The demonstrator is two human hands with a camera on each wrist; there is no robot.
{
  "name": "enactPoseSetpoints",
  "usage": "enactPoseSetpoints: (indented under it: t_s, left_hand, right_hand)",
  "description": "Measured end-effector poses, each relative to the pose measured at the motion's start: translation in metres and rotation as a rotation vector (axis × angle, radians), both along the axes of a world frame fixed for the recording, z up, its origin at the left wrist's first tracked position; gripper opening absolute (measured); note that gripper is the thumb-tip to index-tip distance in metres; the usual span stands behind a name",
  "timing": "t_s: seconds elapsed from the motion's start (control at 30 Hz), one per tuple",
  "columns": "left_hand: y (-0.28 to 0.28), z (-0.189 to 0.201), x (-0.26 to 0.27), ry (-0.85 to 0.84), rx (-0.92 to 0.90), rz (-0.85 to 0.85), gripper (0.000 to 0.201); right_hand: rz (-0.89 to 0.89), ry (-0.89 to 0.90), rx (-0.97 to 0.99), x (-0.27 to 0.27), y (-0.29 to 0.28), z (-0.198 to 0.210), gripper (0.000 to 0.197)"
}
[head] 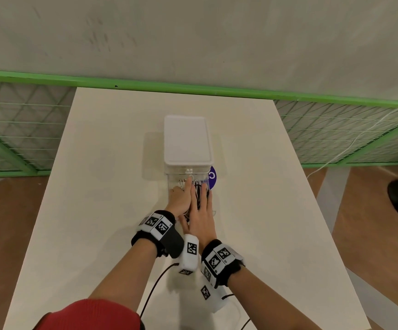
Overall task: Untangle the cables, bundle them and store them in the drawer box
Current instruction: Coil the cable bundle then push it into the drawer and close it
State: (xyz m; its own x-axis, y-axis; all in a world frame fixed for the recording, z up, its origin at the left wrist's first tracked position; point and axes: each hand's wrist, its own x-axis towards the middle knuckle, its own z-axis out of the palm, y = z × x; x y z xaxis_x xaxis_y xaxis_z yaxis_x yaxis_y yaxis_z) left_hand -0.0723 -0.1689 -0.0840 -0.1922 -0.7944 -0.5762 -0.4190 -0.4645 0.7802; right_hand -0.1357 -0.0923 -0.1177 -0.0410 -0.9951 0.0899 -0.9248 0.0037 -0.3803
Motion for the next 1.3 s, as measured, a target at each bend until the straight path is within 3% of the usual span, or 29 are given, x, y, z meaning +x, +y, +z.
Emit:
enactPoseSetpoints:
  t_s: [0.13,0.3,0.37,0.43,0.5,0.57,0.63,0.7,0.8,0.83,0.87,0.93,0.97,1.03,1.17,1.3]
  left_hand:
    - [0.005,-0.004,0.0,0.02,0.108,0.042,0.076]
    - [0.016,-0.002,-0.001,0.058,0.118,0.103,0.082]
    - [0.016,0.004,-0.002,-0.057,0.111,0.01,0.077]
    - [0.02,0.015,-0.003,-0.28,-0.041,-0.092,0.056]
    - [0.024,0.028,0.0,-0.541,-0.245,-0.359,0.045]
    - [0.028,0.037,0.005,-0.629,-0.376,-0.532,0.037]
    - [0.021,0.047,0.014,-0.585,-0.411,-0.503,0.032]
    - [0.011,0.064,0.021,-0.575,-0.512,-0.369,0.031]
    - [-0.012,0.089,0.023,-0.592,-0.821,-0.218,0.025]
    - [-0.018,0.092,0.022,-0.565,-0.902,-0.248,0.025]
    - [-0.024,0.088,0.021,-0.561,-0.913,-0.356,0.036]
    - [-0.032,0.073,0.021,-0.564,-0.775,-0.6,0.074]
    - [-0.035,0.063,0.021,-0.581,-0.703,-0.677,0.082]
    - [-0.036,0.043,0.021,-0.639,-0.702,-0.733,0.076]
    - [-0.031,0.031,0.02,-0.685,-0.856,-0.636,0.052]
    - [-0.031,0.028,0.02,-0.668,-0.907,-0.594,0.048]
  right_hand:
    - [-0.107,0.054,-0.002,0.008,0.008,-0.002,0.069]
    - [-0.194,0.048,0.03,0.014,0.014,-0.003,0.067]
    - [-0.19,0.057,0.032,0.014,0.012,-0.008,0.066]
    - [-0.16,0.051,0.049,0.014,0.011,-0.014,0.065]
    - [-0.163,0.025,0.048,0.016,0.012,-0.013,0.065]
    - [-0.174,0.019,0.024,0.018,0.014,-0.007,0.059]
    - [-0.177,0.011,0.016,0.019,0.015,-0.003,0.056]
    - [-0.182,0.015,0.02,0.019,0.015,-0.002,0.056]
    - [-0.179,0.021,0.009,0.021,0.014,-0.003,0.059]
    - [-0.173,0.02,0.019,0.021,0.014,-0.002,0.061]
    - [-0.161,0.029,0.021,0.02,0.014,-0.002,0.06]
    - [-0.13,0.038,0.047,0.017,0.015,0.0,0.056]
    - [-0.121,0.03,0.054,0.015,0.014,0.0,0.055]
    - [-0.101,0.034,0.077,0.011,0.011,-0.001,0.054]
    - [-0.078,0.072,0.134,0.012,0.006,-0.002,0.063]
    - [-0.139,0.056,0.184,0.013,-0.015,0.001,0.058]
